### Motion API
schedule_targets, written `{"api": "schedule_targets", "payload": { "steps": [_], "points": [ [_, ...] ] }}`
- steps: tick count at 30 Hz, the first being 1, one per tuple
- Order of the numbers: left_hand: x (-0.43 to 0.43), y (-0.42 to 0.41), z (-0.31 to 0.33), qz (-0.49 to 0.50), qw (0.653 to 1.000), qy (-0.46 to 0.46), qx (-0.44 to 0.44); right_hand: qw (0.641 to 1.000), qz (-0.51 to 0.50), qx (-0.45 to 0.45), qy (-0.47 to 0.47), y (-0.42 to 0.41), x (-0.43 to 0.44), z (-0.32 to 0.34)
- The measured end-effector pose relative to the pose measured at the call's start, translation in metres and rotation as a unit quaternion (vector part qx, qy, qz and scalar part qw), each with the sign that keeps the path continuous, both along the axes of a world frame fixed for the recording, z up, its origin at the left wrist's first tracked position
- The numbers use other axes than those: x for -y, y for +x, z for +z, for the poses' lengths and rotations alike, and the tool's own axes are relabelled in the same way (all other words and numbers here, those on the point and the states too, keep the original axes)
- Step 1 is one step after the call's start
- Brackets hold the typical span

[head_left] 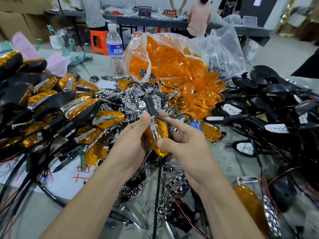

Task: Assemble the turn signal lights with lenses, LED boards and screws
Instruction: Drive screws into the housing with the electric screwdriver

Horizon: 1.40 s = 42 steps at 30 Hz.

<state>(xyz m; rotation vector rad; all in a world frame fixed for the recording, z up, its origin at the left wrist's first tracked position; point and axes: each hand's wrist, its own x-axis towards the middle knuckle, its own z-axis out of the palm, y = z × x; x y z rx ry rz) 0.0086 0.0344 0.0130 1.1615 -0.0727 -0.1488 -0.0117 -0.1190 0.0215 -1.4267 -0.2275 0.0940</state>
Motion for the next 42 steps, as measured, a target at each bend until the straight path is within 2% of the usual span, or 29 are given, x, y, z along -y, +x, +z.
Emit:
{"api": "schedule_targets", "payload": {
  "steps": [6,13,19,25,35,38,42],
  "points": [
    [-0.015,0.005,-0.003,-0.076,0.995,-0.009,0.057,0.999,-0.052,0.007,0.009,0.003,0.004,-0.001],
    [-0.009,0.006,-0.005,0.035,0.999,0.013,0.028,1.0,0.003,-0.002,0.004,0.001,0.004,-0.003],
    [-0.011,0.004,-0.002,-0.015,0.998,0.03,0.05,0.99,0.015,-0.078,0.121,0.002,0.002,-0.001],
    [-0.002,0.0,-0.006,0.0,0.997,0.039,0.066,0.993,-0.006,-0.046,0.111,0.002,0.0,-0.005],
    [0.007,0.0,-0.007,0.082,0.985,0.124,0.087,0.981,-0.022,-0.078,0.175,0.002,-0.009,-0.012],
    [0.013,0.002,-0.003,0.101,0.98,0.157,0.075,0.988,-0.047,-0.056,0.139,0.003,-0.007,-0.009],
    [0.019,-0.002,0.001,0.083,0.992,0.09,-0.008,0.987,-0.151,0.042,-0.039,0.008,0.002,-0.012]
  ]
}}
